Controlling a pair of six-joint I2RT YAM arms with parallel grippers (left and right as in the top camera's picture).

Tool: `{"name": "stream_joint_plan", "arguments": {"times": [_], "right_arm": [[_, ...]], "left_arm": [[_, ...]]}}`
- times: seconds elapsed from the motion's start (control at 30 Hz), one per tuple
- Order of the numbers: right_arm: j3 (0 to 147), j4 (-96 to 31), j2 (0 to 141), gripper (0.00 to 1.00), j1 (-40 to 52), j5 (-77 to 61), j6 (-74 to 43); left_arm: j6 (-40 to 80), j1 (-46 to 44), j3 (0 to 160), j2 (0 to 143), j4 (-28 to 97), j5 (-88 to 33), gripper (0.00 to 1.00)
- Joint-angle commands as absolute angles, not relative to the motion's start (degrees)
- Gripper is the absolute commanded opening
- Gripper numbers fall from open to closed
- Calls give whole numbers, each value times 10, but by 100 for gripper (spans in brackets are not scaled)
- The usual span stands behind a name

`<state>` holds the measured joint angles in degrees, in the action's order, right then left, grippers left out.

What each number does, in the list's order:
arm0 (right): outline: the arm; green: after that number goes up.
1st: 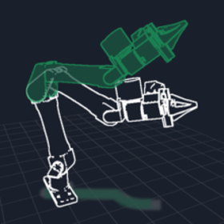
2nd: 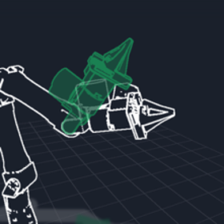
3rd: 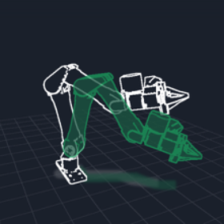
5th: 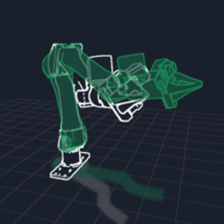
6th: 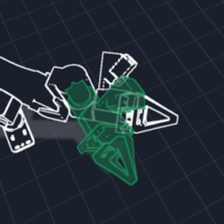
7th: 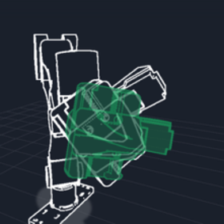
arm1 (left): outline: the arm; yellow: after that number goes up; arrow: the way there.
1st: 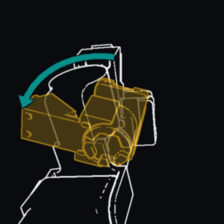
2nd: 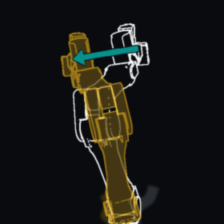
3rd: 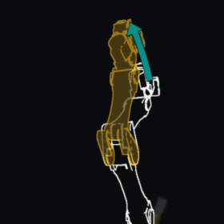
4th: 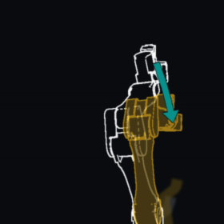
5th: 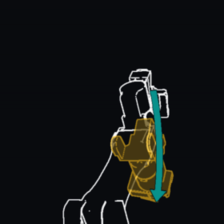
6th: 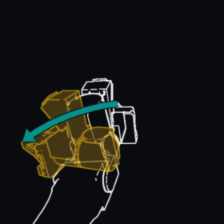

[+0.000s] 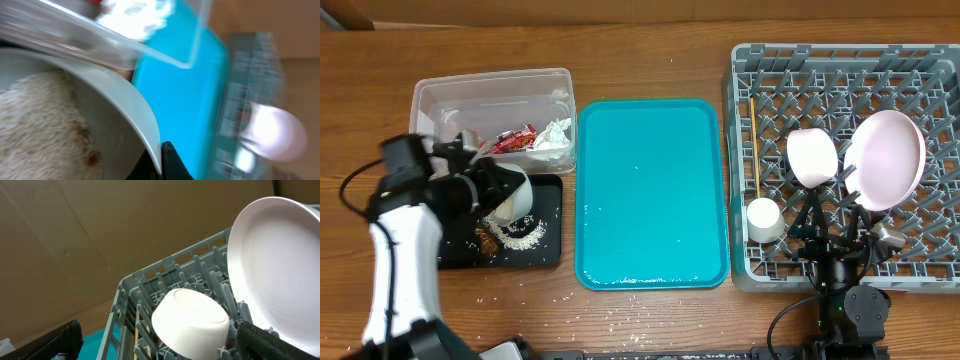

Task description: Sort waste into correct bins and load items into the dishwasher

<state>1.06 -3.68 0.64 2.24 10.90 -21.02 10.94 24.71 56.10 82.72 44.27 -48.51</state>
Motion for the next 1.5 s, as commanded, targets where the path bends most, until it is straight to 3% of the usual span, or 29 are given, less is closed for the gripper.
{"name": "stream_joint_plan", "arguments": {"times": [0.0,0.13,0.27,0.5,0.7,0.9,0.93,0.97,1.13,1.23,1.37,1.47], "right_arm": [[4,-34,2,100,20,110,-213],[4,-34,2,100,20,110,-213],[4,-34,2,100,20,110,-213],[4,-34,2,100,20,110,-213],[4,-34,2,100,20,110,-213],[4,-34,2,100,20,110,-213],[4,-34,2,100,20,110,-213],[4,-34,2,100,20,110,-213],[4,-34,2,100,20,109,-213],[4,-34,2,100,20,110,-213],[4,-34,2,100,20,110,-213],[4,-34,2,100,20,110,-213]], "left_arm": [[-78,292,528,879,444,-811,4],[-169,312,500,927,444,-900,4],[-245,324,478,955,472,-907,4],[-474,373,474,955,652,-896,4],[-531,439,474,955,656,-866,4],[-595,444,474,955,661,-869,4],[-563,443,474,956,642,-869,4],[-507,441,474,955,662,-898,4],[-635,430,474,954,736,-889,4],[-610,424,474,954,767,-906,4],[-767,326,493,945,893,-891,4],[-775,215,536,945,906,-905,4]]}}
